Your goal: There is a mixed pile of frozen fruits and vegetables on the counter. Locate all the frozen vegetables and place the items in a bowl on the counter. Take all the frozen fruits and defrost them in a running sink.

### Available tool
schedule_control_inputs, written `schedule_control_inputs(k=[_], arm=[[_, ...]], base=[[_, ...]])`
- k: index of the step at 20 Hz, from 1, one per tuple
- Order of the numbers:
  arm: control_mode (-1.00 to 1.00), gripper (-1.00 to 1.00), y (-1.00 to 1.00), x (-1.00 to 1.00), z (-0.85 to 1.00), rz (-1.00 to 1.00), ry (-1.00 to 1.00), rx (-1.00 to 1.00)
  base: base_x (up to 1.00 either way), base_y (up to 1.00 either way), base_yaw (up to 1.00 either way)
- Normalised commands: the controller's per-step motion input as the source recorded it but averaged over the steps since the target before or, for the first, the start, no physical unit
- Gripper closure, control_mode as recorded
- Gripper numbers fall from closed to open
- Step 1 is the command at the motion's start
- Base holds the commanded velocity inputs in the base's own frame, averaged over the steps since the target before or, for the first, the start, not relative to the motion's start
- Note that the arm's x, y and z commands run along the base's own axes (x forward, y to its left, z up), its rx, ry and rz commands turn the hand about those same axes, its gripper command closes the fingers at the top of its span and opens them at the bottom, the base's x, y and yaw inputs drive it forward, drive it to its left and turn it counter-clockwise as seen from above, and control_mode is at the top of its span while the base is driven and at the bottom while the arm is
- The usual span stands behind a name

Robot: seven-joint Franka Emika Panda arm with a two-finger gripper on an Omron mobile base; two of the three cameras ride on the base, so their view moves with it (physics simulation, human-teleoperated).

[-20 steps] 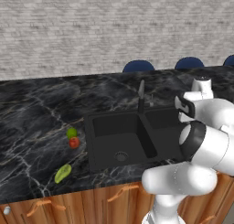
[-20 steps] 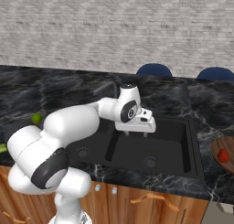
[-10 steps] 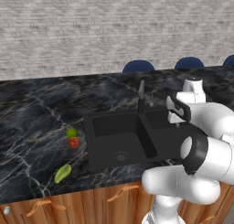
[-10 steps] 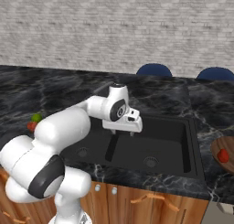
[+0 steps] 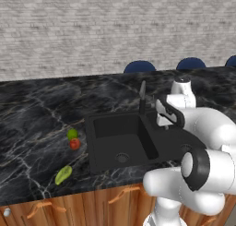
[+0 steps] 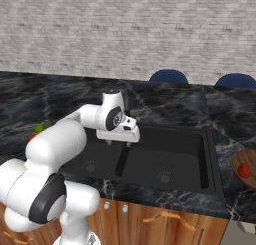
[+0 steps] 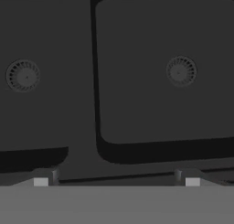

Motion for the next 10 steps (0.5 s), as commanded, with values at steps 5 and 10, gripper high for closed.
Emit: schedule_control_inputs(k=[5,10], arm=[[-1.00,-1.00,0.60,0.00,0.00,0.02,0.00,0.00],[-1.00,-1.00,0.61,0.00,-0.02,0.02,0.00,0.00]], base=[[0.00,0.00,0.00],[0.00,0.00,0.00]])
